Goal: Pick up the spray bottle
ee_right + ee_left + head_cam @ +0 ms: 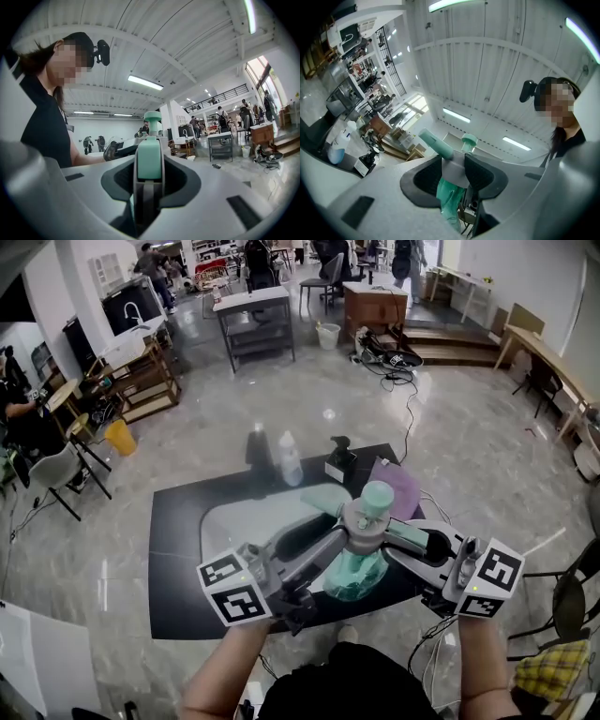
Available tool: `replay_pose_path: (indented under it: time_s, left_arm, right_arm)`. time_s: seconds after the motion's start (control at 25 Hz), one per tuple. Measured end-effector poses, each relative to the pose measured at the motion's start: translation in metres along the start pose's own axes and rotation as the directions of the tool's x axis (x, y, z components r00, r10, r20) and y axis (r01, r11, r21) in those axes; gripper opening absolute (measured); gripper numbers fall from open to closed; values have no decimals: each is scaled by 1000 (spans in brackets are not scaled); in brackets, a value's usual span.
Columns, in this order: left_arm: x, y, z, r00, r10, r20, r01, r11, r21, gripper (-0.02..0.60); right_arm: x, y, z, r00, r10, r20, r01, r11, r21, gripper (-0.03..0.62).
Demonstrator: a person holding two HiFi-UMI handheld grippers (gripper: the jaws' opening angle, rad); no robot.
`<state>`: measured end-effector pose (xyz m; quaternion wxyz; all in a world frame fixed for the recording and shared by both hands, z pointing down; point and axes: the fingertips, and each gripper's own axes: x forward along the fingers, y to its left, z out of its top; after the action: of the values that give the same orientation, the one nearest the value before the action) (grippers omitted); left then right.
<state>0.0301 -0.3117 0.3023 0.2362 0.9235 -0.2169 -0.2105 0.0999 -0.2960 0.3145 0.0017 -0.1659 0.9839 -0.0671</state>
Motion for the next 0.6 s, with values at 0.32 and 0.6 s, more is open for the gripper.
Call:
replay_pose_path:
  time_s: [0.32,0.6]
  left_arm:
    - [-60,-39,3,1000,3,31,-3,1000,-10,126]
    - [-96,-70,4,999,-14,43,15,1000,-5,127]
  right_arm:
    - [17,68,-4,1000,30,8,-30,999,15,100]
    - [23,115,-5,999,42,14,-42,999,14,100]
